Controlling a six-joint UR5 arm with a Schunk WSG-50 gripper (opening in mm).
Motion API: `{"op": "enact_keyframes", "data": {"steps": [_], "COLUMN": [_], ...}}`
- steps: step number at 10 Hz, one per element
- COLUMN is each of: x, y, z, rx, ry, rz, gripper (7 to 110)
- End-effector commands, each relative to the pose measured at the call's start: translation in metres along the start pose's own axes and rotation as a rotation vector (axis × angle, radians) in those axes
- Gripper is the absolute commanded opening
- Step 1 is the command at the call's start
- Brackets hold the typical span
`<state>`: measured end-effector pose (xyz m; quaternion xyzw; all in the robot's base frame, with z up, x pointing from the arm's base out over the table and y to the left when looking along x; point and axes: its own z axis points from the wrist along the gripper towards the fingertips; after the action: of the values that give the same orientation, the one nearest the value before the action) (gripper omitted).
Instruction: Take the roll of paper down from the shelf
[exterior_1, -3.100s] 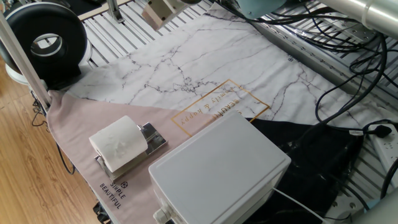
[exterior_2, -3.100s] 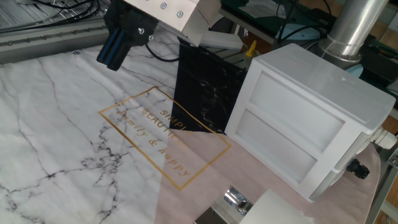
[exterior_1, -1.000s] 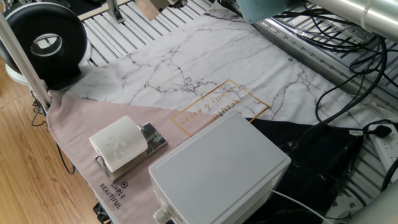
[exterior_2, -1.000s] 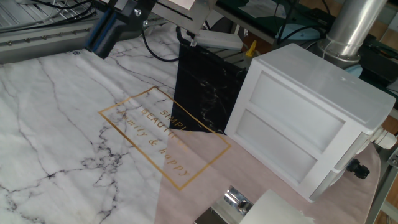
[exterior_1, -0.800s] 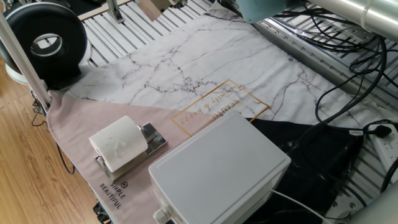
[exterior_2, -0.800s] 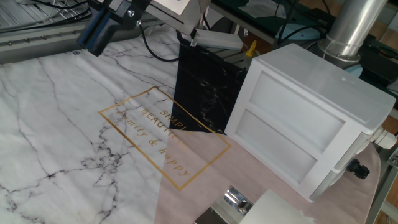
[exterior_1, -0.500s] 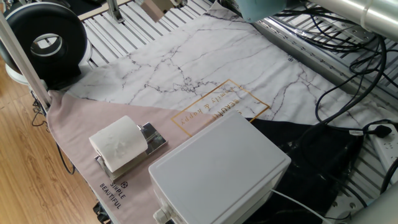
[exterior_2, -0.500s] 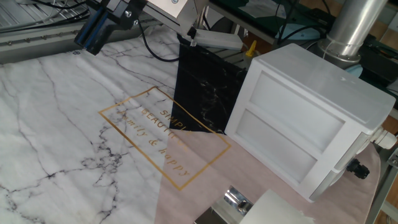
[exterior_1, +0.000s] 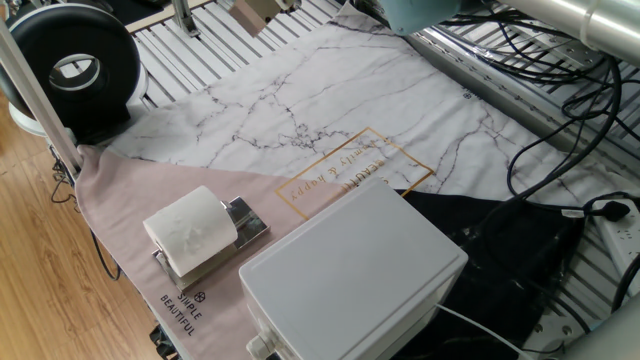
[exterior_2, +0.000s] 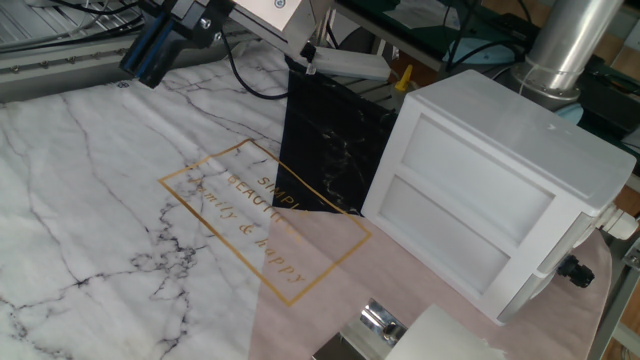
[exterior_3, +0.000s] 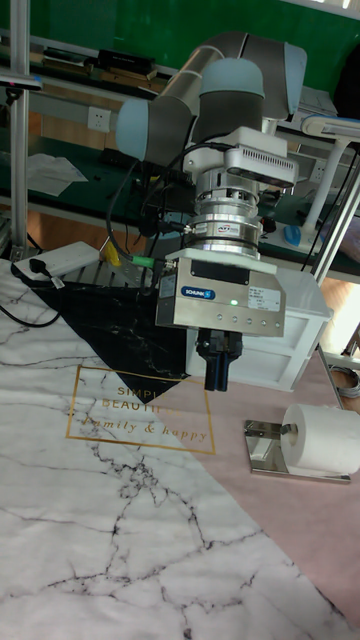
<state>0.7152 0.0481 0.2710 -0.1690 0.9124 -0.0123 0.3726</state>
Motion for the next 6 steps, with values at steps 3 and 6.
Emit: {"op": "enact_keyframes", "data": {"steps": [3, 6], "x": [-0.0004, -0.0002], "y": [0.0001, 0.0042], "z": [-0.0011, -0.0012], "rx": [-0.008, -0.024], "ry": [-0.001, 0.001], "rz": [0.017, 0.042], "gripper": [7, 7]}}
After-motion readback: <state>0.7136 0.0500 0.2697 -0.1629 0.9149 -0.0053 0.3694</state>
